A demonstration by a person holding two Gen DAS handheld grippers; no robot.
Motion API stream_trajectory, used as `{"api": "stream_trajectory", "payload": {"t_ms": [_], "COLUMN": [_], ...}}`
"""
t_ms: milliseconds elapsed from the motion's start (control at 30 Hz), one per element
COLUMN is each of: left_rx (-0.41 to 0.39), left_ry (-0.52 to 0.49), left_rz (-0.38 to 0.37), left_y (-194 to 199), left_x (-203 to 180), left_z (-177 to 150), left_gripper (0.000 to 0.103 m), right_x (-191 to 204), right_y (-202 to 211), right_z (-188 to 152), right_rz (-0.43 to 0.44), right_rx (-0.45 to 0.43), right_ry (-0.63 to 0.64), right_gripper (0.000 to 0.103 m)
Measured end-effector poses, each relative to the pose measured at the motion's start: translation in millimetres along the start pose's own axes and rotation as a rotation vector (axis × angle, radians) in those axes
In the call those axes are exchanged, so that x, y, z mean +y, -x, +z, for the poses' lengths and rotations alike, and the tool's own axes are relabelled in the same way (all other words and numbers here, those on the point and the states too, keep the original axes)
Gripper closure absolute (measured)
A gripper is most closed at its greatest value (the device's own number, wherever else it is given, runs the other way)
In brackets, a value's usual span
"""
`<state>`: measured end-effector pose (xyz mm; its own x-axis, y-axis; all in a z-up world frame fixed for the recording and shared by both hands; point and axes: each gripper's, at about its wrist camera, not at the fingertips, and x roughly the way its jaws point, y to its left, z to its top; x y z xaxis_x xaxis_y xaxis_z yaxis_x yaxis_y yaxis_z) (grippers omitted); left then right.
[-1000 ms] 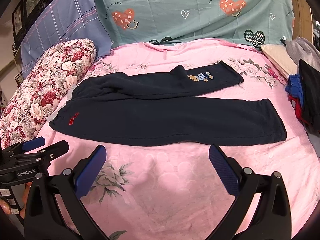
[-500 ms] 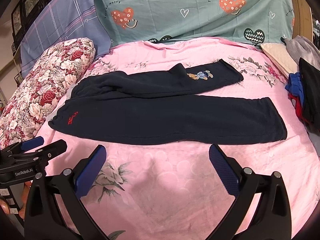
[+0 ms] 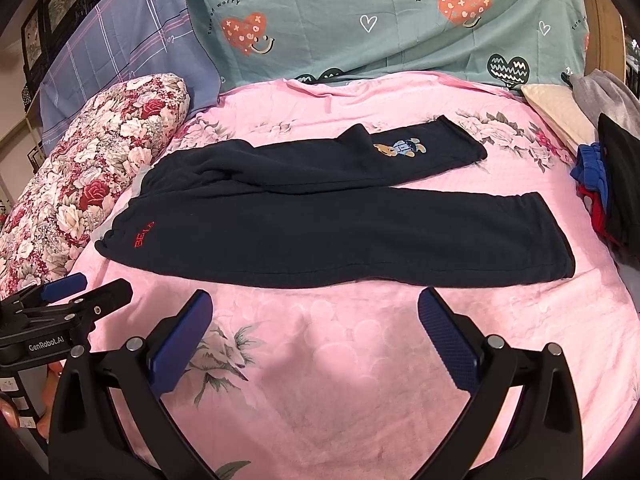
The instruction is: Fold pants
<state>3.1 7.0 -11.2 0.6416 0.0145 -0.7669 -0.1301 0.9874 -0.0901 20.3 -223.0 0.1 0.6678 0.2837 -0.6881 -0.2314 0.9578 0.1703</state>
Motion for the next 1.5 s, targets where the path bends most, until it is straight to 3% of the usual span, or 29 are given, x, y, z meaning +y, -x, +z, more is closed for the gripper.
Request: {"api": "stream_trajectory", "payload": {"t_ms": [967, 1100, 1300, 1500], "left_rx": [0.016, 0.051, 0.111, 0.095], "left_ry": [0.007, 0.047, 0.189, 0.273], "left_rz": [-0.009, -0.030, 0.020, 0.085], "left_y": [-7, -22, -47, -47], "left_x": [2, 21, 82, 133], "left_z": [3, 12, 20, 27], "left_gripper": [0.002, 0.002, 0.002, 0.004], "right_x": [3, 1, -20, -37], "right_y": [-4, -7, -13, -27], "right_z": [-1, 1, 8, 14], "right_rz": [-0.020, -0.030, -0.066, -0.105], "right_rx": [0.006, 0.013, 0.021, 0.048], "right_ry": [0.011, 0.015, -0.043, -0.106], "right_gripper": [0.001, 0.001, 0.001, 0.001]}}
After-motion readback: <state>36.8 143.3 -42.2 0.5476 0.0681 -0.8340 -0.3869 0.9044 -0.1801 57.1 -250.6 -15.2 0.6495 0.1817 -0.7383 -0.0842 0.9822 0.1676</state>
